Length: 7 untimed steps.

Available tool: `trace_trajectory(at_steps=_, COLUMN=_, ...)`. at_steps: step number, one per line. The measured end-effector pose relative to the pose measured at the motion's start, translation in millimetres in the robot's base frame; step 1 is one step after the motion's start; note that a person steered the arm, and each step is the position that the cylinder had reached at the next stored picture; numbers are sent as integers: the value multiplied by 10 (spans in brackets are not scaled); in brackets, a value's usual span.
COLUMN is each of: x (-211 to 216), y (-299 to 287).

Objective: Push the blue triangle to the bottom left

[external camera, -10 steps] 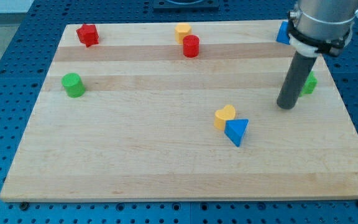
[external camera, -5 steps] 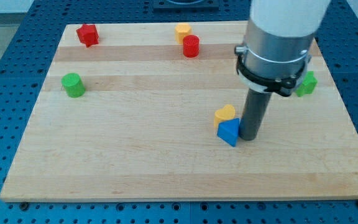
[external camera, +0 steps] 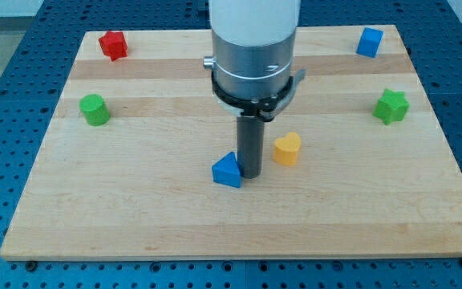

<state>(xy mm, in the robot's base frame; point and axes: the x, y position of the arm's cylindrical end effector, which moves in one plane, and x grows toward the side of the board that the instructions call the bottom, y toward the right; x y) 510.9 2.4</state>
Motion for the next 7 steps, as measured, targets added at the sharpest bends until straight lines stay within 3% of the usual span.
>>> trace_trajectory(at_steps=7, x=15, y=-1036)
